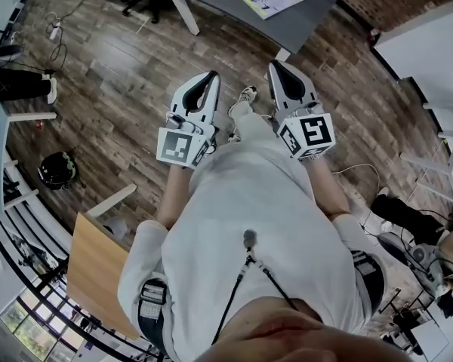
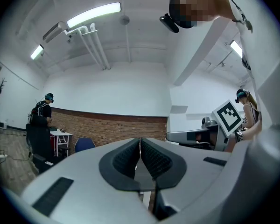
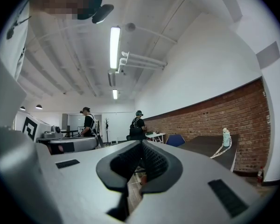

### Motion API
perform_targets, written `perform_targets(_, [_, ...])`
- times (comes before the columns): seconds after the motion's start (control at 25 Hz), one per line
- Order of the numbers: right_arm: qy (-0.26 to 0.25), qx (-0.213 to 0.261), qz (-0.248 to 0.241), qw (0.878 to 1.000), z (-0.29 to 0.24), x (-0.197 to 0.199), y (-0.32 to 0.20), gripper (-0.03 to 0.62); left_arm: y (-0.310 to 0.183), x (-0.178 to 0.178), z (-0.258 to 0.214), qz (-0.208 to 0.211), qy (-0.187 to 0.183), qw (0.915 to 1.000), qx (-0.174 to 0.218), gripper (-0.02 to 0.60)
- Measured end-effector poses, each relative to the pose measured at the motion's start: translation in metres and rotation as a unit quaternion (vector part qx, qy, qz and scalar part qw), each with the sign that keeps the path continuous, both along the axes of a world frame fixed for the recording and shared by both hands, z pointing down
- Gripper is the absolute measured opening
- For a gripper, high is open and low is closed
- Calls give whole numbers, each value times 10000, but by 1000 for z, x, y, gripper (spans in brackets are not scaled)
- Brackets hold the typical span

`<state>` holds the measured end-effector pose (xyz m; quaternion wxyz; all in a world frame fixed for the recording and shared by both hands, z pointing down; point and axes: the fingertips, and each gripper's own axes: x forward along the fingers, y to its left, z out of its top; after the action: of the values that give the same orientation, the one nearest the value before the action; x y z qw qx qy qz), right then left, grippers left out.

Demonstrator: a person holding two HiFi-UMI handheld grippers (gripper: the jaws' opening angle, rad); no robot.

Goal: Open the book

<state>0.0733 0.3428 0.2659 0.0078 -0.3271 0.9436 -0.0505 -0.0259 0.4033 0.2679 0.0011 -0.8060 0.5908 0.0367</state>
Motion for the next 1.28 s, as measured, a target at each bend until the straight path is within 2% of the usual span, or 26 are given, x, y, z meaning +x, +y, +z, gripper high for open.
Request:
perform_targets(0.24, [-42, -88, 84, 9999, 2, -22, -36, 37, -30, -24, -4, 22, -115, 9999, -14, 28])
perform_targets(0.84, [40, -386, 119, 9992, 25, -75, -155, 37, -143, -69, 14, 88, 27, 9997, -247, 28])
perform_targets(1.08, [38, -374, 65, 9993, 20, -85, -217, 37, -207, -79, 11, 90, 8, 9996, -261, 28])
perform_targets(1.28, [36, -353, 151, 9993, 13, -79, -268, 37, -260, -73, 5, 241, -41, 9994, -259, 28])
